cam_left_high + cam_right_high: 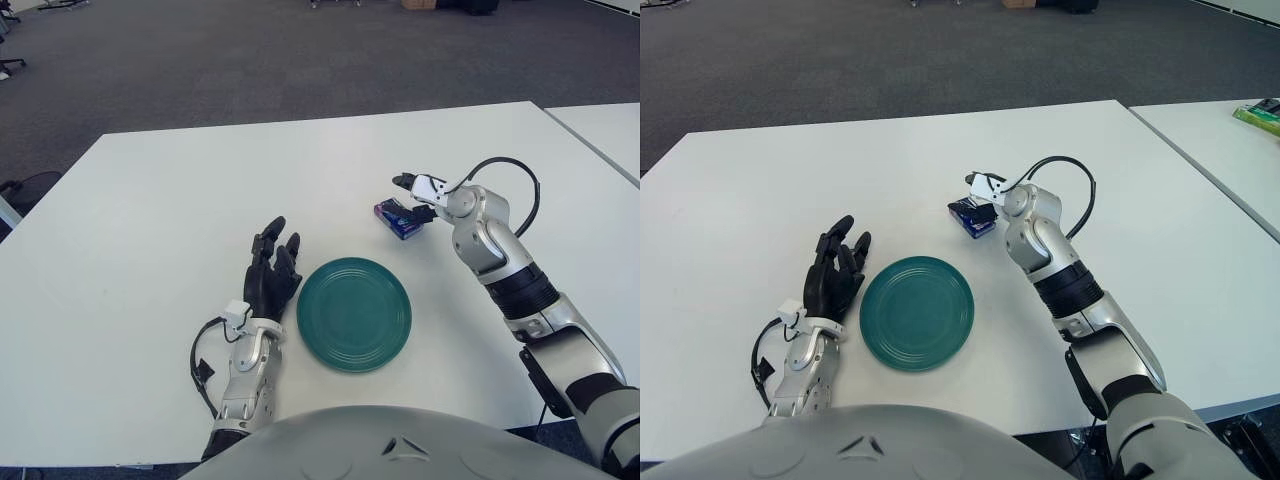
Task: Put the gum into the plate.
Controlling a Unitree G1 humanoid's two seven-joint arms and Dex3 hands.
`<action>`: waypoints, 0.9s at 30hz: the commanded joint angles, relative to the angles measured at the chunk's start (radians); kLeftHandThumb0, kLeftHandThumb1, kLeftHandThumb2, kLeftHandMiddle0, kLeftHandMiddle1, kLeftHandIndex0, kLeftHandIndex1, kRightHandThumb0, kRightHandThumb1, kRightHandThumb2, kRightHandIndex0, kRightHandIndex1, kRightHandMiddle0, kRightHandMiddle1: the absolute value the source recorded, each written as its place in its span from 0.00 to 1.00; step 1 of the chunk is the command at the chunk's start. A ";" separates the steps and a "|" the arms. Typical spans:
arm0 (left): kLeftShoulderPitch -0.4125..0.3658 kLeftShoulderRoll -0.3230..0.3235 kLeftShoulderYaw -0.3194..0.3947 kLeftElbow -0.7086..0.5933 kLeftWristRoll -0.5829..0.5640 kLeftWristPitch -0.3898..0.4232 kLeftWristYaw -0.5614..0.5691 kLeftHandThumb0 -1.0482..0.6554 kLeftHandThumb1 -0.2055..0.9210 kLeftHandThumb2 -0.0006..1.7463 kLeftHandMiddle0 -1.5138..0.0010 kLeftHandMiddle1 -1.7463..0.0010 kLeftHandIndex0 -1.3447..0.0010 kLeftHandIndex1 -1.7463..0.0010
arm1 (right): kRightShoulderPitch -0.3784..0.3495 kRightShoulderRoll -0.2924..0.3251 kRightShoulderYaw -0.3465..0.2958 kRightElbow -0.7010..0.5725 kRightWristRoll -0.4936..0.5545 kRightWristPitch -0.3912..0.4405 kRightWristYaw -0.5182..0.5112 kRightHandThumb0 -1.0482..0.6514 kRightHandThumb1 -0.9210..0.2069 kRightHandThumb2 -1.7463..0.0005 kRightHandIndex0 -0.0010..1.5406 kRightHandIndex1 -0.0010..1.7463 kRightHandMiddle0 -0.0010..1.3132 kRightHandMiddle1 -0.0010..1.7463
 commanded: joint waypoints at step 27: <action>0.031 -0.105 -0.044 0.021 0.015 0.023 0.042 0.20 1.00 0.49 0.69 1.00 0.95 0.54 | -0.076 0.043 0.098 0.421 -0.064 -0.169 -0.322 0.00 0.00 0.70 0.03 0.00 0.03 0.02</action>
